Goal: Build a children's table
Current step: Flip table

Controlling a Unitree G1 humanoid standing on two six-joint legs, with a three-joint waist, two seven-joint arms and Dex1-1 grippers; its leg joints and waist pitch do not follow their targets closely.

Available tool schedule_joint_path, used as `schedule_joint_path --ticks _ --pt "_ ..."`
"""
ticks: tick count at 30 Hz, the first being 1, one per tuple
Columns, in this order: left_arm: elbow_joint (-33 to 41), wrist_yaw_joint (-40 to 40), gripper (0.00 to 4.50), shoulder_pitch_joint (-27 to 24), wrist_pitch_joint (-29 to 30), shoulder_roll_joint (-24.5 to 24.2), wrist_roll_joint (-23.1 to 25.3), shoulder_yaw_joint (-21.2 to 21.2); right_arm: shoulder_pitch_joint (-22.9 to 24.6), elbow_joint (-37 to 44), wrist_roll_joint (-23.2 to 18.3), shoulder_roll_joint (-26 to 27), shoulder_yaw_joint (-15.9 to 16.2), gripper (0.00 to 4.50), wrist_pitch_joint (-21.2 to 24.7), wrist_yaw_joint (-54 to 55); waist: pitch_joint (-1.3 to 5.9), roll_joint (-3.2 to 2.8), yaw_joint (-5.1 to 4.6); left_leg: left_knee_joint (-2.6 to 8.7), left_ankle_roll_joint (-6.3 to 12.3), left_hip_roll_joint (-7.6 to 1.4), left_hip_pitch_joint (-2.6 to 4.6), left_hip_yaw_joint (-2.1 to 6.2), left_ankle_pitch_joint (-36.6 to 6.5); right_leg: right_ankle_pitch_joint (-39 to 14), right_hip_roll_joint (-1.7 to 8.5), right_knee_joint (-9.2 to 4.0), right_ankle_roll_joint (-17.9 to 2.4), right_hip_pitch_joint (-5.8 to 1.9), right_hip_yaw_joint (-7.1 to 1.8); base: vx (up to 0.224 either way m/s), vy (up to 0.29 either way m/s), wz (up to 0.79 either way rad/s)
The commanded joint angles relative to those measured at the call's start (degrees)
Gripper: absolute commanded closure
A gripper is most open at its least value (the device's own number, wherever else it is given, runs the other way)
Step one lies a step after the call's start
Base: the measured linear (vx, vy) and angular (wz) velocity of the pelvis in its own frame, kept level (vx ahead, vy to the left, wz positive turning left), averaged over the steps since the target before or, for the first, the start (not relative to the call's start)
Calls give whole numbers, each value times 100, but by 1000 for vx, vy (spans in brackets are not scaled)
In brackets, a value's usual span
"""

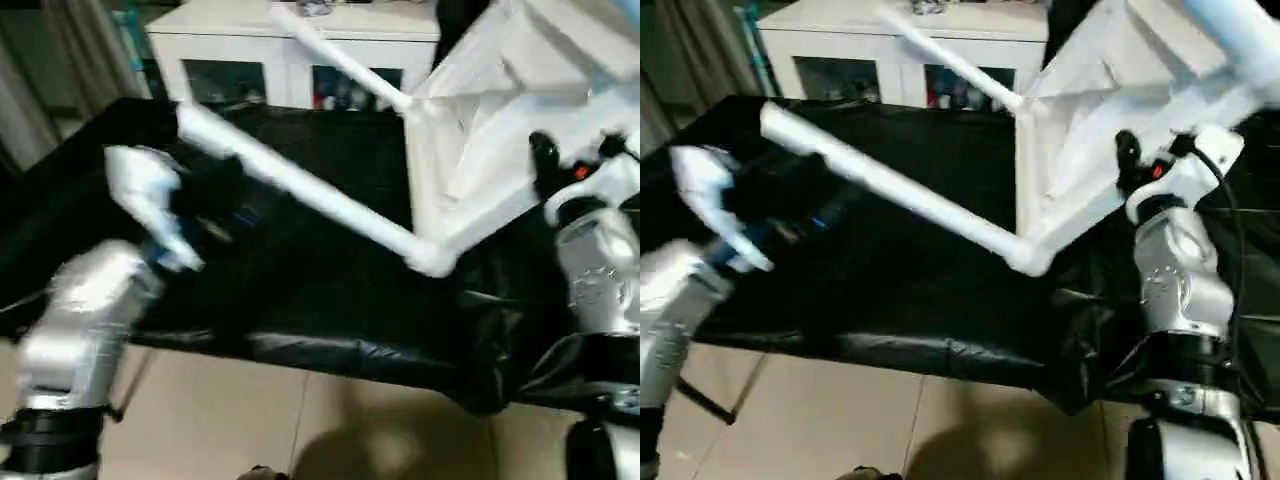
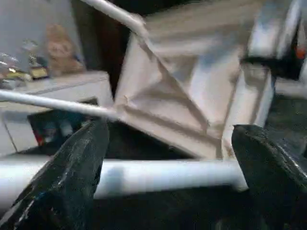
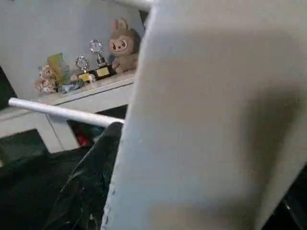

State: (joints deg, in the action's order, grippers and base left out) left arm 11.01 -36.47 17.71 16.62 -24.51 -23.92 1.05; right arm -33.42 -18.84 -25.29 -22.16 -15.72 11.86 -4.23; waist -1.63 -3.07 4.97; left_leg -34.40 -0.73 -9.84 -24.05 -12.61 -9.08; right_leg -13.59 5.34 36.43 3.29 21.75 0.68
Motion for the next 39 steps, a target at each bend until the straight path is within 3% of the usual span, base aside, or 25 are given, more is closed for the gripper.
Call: schedule_joint_path --ticks 1,2,3,5,11,17,25,32,39 --pt "38 -104 0 60 -71 -117 395 -343 177 -113 588 -143 279 241 118 10 317 70 -29 446 -430 -249 221 233 -1318 -658 185 -487 -539 -48 -88 0 0 0" --pt "-2 -174 0 78 -181 -216 700 -611 180 -94 599 -181 299 241 138 12 331 73 -25 424 -377 -245 228 225 -1201 -457 182 -467 -580 -52 -81 0 0 0" --pt "-27 -185 0 89 -232 -243 808 -702 190 -77 630 -216 335 241 142 -1 330 97 -20 409 -331 -245 242 211 -1201 -420 179 -476 -614 -44 -88 0 0 0" --pt "-100 -167 0 169 -290 -240 992 -913 180 -59 723 -289 413 241 172 -4 329 91 -17 411 -316 -253 257 205 -1252 -466 182 -475 -698 -42 -89 0 0 0" --pt "-202 -41 0 305 -274 -161 1242 -1105 97 -114 879 -366 542 243 196 -38 298 87 -18 446 -459 -266 311 200 -1753 -838 177 -519 -833 -1 -101 0 0 0" --pt "-211 -41 0 300 -246 -5 1329 -1284 6 -45 1075 -447 755 244 335 -182 305 90 -13 451 -459 -268 296 210 -1710 -777 187 -511 -836 -15 -100 0 0 0" --pt "-217 -106 0 327 -200 114 1285 -1378 -158 -57 1261 -568 924 249 536 -272 299 102 -23 441 -413 -267 291 203 -1696 -798 186 -521 -895 -17 -103 0 0 0" --pt "16 -398 0 193 177 359 705 -1413 -274 -18 1443 -523 1096 250 709 -315 294 114 -28 445 -440 -266 291 199 -1755 -807 191 -522 -932 -16 -108 0 0 0" --pt "-18 -414 0 147 275 452 676 -1462 -262 -39 1517 -375 1319 250 653 -546 285 108 -56 463 -448 -269 278 214 -1792 -942 187 -534 -869 -14 -106 0 0 0"
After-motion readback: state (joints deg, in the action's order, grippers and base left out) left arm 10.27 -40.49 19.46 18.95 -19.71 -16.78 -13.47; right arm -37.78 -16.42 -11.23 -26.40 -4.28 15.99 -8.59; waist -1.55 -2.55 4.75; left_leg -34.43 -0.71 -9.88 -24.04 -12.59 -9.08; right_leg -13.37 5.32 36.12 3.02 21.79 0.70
